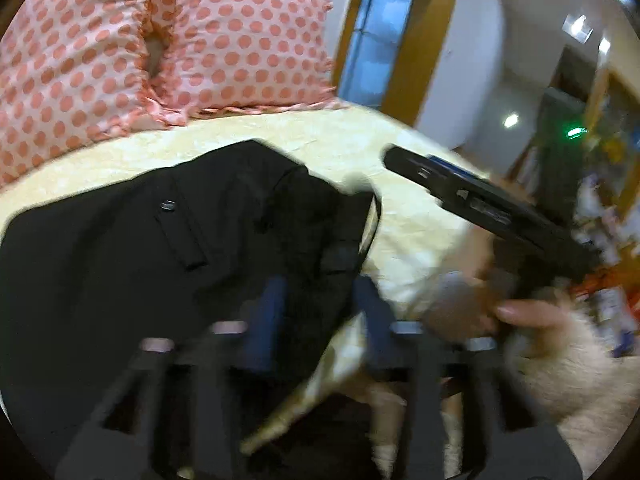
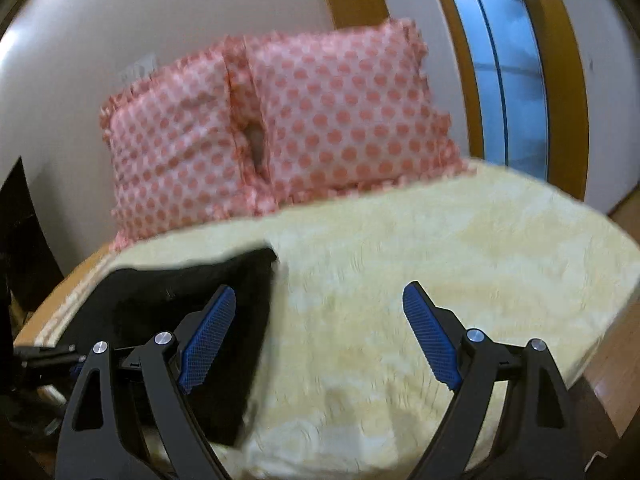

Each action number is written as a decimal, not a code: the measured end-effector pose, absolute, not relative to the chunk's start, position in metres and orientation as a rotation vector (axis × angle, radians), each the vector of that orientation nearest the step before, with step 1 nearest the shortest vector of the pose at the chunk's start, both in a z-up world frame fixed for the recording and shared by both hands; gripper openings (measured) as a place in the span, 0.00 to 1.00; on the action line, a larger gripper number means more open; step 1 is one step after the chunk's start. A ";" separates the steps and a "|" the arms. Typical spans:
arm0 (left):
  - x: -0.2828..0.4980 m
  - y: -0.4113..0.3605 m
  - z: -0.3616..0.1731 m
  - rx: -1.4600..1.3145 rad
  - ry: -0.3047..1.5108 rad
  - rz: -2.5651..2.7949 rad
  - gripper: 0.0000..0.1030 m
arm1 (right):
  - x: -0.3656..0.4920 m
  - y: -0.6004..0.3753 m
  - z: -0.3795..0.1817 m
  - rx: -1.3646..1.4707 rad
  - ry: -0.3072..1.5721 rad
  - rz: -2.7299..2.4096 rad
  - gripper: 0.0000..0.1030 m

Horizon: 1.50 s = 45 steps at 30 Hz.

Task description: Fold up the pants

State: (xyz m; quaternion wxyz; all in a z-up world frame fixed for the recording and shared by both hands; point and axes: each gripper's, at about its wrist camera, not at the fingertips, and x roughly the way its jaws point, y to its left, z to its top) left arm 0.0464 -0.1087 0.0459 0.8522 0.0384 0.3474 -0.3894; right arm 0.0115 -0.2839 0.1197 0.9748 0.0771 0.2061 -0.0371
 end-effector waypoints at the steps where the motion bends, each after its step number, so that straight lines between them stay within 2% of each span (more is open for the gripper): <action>1: 0.043 -0.097 0.055 0.048 0.715 -0.820 0.80 | 0.011 -0.278 0.128 0.145 0.382 -0.050 0.85; 2: 0.040 -0.090 0.061 0.037 0.694 -0.803 0.89 | 0.012 -0.272 0.134 0.131 0.361 -0.025 0.85; 4: 0.037 -0.061 0.078 -0.023 0.622 -0.765 0.92 | 0.014 -0.253 0.144 0.085 0.323 0.048 0.85; 6: 0.042 -0.036 0.085 -0.067 0.568 -0.678 0.98 | 0.022 -0.230 0.144 0.060 0.331 0.170 0.85; 11: 0.068 -0.004 0.074 0.004 0.553 -0.301 0.98 | 0.046 -0.185 0.118 0.013 0.456 0.320 0.85; 15: 0.083 -0.002 0.050 0.023 0.663 -0.249 0.98 | 0.056 -0.173 0.097 0.003 0.545 0.324 0.85; 19: 0.100 0.006 0.010 -0.021 0.848 -0.275 0.98 | 0.072 -0.170 0.064 -0.062 0.746 0.273 0.85; 21: 0.096 0.005 0.007 0.009 0.806 -0.277 0.98 | 0.068 -0.162 0.066 -0.124 0.757 0.271 0.85; 24: 0.088 0.007 0.004 0.029 0.772 -0.284 0.98 | 0.072 -0.180 0.089 -0.001 0.725 0.307 0.86; 25: 0.085 0.009 0.004 0.024 0.758 -0.293 0.98 | 0.079 -0.196 0.098 0.075 0.714 0.287 0.90; 28: 0.083 0.012 0.003 0.015 0.734 -0.307 0.98 | 0.113 -0.235 0.100 0.266 0.789 0.240 0.91; 30: 0.079 0.012 0.002 0.019 0.723 -0.309 0.98 | 0.133 -0.250 0.088 0.344 0.863 0.212 0.89; 32: 0.083 0.010 0.002 0.022 0.720 -0.312 0.98 | 0.149 -0.260 0.077 0.392 0.920 0.205 0.79; 35: 0.083 0.010 0.002 0.019 0.709 -0.321 0.98 | 0.159 -0.262 0.064 0.421 0.974 0.237 0.74; 41: 0.082 0.010 0.001 0.023 0.696 -0.324 0.98 | 0.159 -0.258 0.061 0.359 0.987 0.254 0.72; 43: 0.081 0.010 0.001 0.025 0.694 -0.323 0.98 | 0.158 -0.252 0.062 0.310 0.983 0.260 0.64; 45: 0.081 0.010 0.001 0.024 0.695 -0.324 0.98 | 0.155 -0.245 0.063 0.238 0.964 0.255 0.62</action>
